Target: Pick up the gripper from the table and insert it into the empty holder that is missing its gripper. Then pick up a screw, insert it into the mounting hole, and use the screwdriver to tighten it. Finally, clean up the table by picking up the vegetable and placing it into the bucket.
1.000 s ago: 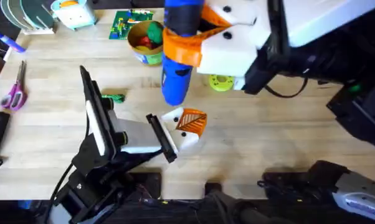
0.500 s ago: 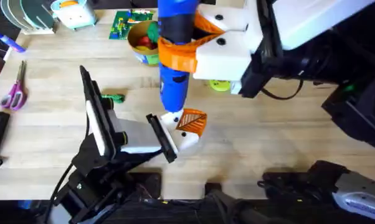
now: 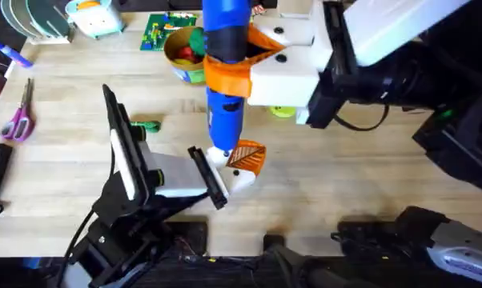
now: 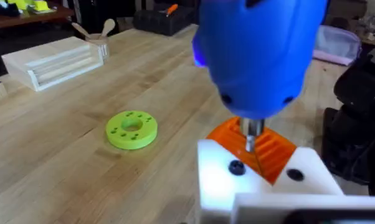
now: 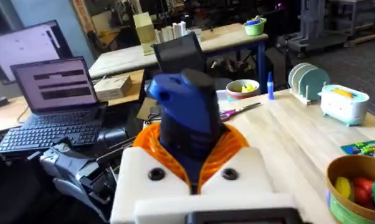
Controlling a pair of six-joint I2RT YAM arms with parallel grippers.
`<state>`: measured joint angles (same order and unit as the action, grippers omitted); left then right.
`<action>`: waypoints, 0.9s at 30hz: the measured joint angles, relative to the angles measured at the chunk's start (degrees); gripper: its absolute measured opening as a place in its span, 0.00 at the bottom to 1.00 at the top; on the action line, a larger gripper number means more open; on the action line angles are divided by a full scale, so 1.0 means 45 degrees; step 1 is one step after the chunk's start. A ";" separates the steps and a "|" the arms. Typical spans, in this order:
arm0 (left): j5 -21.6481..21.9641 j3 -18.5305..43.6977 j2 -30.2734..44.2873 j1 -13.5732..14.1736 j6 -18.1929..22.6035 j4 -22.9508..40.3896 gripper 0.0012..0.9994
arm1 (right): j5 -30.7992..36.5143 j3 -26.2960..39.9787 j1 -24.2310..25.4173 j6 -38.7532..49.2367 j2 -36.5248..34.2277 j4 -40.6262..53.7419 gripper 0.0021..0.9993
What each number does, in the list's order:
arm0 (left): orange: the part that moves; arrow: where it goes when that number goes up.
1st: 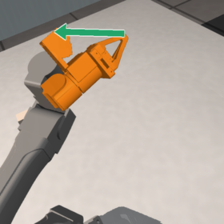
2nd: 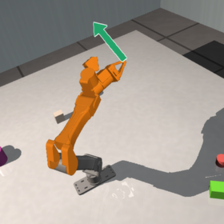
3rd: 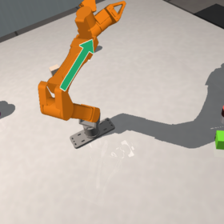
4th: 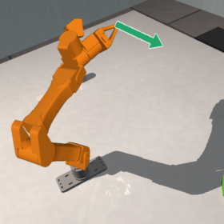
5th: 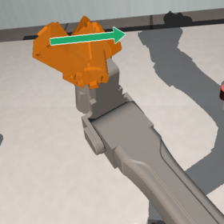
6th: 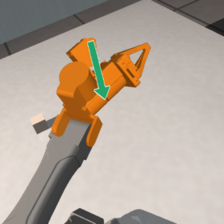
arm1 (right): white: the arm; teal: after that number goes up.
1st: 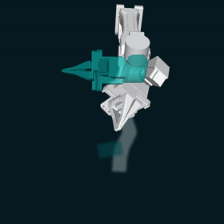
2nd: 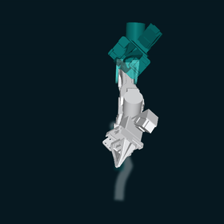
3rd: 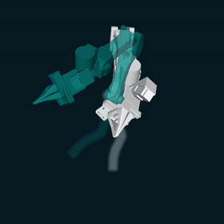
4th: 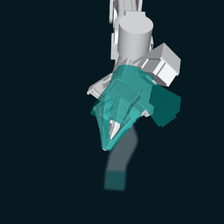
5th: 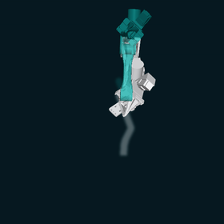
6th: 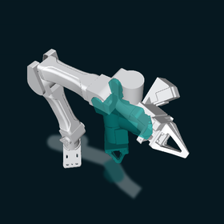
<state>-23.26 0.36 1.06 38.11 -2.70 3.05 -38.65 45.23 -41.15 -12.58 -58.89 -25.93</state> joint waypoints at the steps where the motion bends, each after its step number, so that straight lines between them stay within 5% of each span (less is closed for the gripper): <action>1: 0.0003 0.0000 0.0000 0.0000 0.0000 0.0000 0.02 | 0.0000 -0.0001 0.0000 0.0000 0.0000 0.0000 0.02; 27: 0.0062 0.0000 0.0000 0.0000 -0.0005 0.0000 0.02 | -0.0115 -0.0003 0.0000 0.0177 -0.0516 0.0072 0.02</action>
<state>-22.98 0.36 1.06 38.11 -2.72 3.05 -39.17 45.21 -41.15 -11.78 -61.21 -25.61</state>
